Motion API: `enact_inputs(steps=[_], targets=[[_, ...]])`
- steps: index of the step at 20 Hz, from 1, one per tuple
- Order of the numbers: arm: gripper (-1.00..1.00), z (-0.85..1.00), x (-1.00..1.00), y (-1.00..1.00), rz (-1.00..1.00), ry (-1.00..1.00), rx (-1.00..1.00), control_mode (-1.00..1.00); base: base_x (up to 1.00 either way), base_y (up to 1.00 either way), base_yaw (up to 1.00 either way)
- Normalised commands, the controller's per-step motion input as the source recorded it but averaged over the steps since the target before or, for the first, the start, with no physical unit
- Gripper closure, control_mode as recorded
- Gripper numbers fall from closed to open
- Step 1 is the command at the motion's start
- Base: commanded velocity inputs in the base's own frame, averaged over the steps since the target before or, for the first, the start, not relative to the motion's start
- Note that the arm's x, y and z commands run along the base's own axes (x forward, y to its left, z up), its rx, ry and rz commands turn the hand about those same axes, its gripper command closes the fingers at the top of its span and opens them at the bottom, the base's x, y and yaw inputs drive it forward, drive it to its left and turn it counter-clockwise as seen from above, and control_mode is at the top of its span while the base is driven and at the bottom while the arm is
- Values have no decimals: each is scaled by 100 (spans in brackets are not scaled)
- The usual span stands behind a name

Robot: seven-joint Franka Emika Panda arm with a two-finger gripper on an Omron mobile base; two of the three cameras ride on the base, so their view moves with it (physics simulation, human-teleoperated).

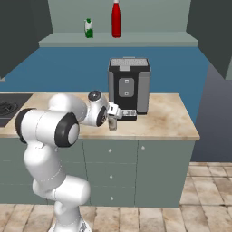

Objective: Sort all alcoholic drinks to one cabinet, and non-alcoholic drinks to the other.

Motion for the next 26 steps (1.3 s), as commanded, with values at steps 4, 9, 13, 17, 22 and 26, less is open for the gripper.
enact_inputs(steps=[4, 9, 13, 17, 22, 26], targets=[[-100, -7, 13, 0, 0, 0, 0, -100, 0, 0, 0], [-100, -8, 12, 0, 0, 0, 0, -100, 0, 0, 0], [-100, -6, 12, -1, 0, 0, 0, -100, 0, 0, 0], [-100, -4, 11, -3, 0, 0, 0, -100, 0, 0, 0], [-100, -4, 13, -4, 0, 0, 0, -100, 0, 0, 0], [-100, -5, 13, -3, 0, 0, 0, -100, 0, 0, 0]])
